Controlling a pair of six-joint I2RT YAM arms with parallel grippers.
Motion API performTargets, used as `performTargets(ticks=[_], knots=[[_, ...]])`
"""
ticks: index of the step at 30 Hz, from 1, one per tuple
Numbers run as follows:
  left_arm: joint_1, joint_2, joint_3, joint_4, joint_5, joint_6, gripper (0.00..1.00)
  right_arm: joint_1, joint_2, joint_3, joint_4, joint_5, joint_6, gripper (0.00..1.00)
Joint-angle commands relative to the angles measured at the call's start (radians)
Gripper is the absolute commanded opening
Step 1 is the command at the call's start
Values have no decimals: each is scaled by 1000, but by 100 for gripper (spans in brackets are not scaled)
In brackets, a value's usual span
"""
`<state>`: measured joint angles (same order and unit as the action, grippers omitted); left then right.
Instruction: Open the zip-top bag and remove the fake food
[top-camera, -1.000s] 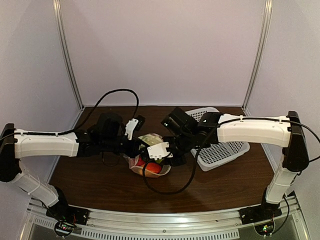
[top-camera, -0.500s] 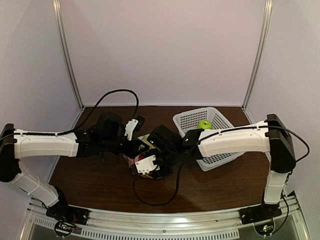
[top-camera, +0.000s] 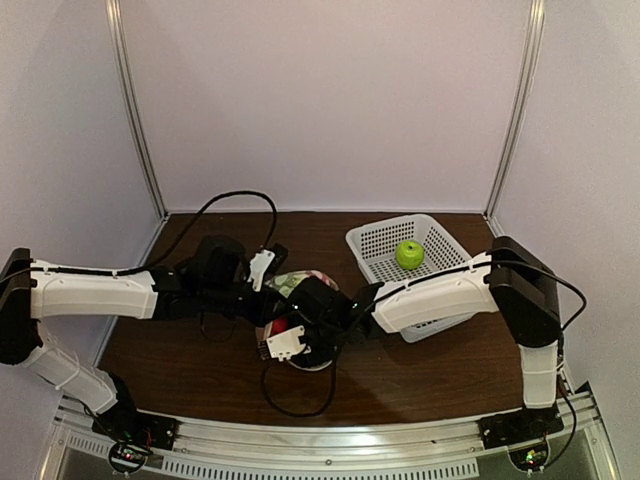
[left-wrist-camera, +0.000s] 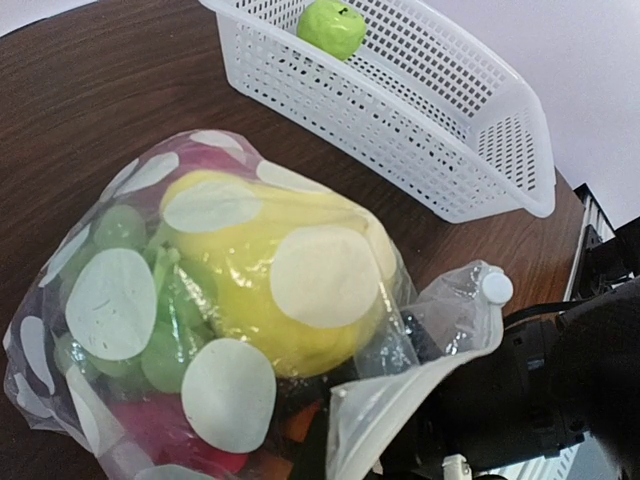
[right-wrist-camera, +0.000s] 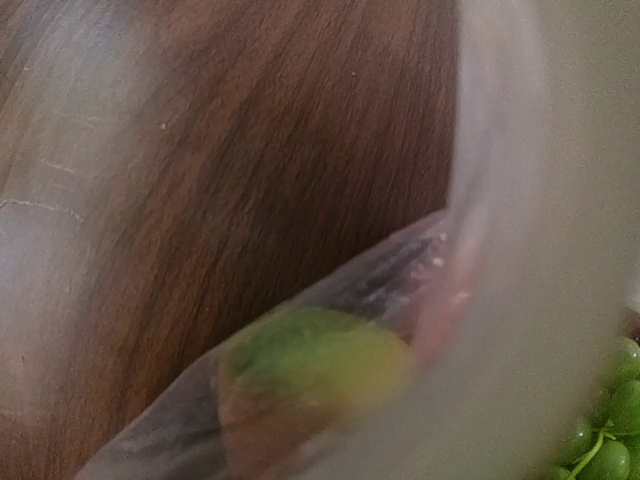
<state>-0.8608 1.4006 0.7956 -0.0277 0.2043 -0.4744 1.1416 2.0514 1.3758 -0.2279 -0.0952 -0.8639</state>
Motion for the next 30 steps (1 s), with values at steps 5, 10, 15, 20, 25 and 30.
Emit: performTargets(ticks=[5,10,15,20,25,30], knots=[[5,-17,-4,-2,-18,1,0,7,-70,-12,45,72,69,42],[5,-25,-1,-12,-48,16,0,6,-184,-44,12,44,107,36],[5,-36,-1,-12,-58,17,0,6,-230,-36,-63,8,142,34],[5,-58,-7,-5,-77,11,0,7,-269,15,-234,-184,157,32],[5,-75,-7,15,-86,13,0,5,-279,13,-284,-262,159,32],[6,-65,5,12,-90,17,0,2,-308,21,-330,-287,146,30]])
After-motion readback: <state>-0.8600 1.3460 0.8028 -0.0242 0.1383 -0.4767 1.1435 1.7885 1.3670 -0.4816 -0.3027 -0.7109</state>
